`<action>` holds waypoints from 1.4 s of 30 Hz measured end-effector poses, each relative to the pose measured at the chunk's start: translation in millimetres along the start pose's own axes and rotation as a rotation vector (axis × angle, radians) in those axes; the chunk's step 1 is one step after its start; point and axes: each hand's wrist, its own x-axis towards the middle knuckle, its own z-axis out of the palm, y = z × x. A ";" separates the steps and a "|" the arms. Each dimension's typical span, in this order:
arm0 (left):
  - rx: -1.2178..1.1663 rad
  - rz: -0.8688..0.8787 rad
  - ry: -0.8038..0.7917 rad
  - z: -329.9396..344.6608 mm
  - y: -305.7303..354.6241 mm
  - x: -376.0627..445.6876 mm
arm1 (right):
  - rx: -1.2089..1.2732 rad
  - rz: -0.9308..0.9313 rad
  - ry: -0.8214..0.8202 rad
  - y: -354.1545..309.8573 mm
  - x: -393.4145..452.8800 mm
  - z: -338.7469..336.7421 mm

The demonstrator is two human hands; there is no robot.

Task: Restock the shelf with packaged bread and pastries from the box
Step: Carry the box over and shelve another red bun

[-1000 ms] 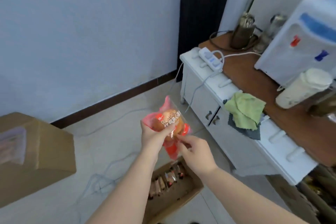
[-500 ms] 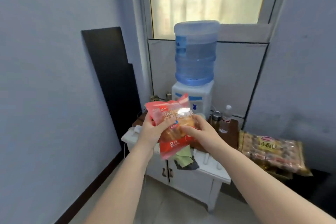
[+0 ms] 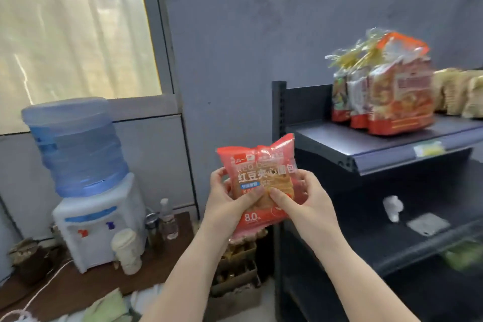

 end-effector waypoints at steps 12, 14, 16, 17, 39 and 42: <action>-0.018 0.034 -0.439 305.3 -22.1 -2.5 | -0.205 -0.016 0.474 1.8 -21.9 -286.6; -0.021 0.018 -0.498 347.4 -28.3 -4.9 | -0.221 -0.003 0.540 3.8 -27.0 -324.4; -0.023 0.002 -0.555 384.6 -33.7 -7.8 | -0.257 0.010 0.610 8.0 -31.2 -358.4; -0.025 -0.003 -0.583 401.8 -36.5 -9.1 | -0.272 0.016 0.638 9.4 -33.3 -373.1; -0.110 -0.046 -0.955 629.0 -81.7 84.6 | -0.383 0.060 1.008 54.3 53.5 -544.8; -0.102 -0.040 -0.948 644.5 -87.4 94.1 | -0.382 0.065 1.002 62.7 64.9 -559.9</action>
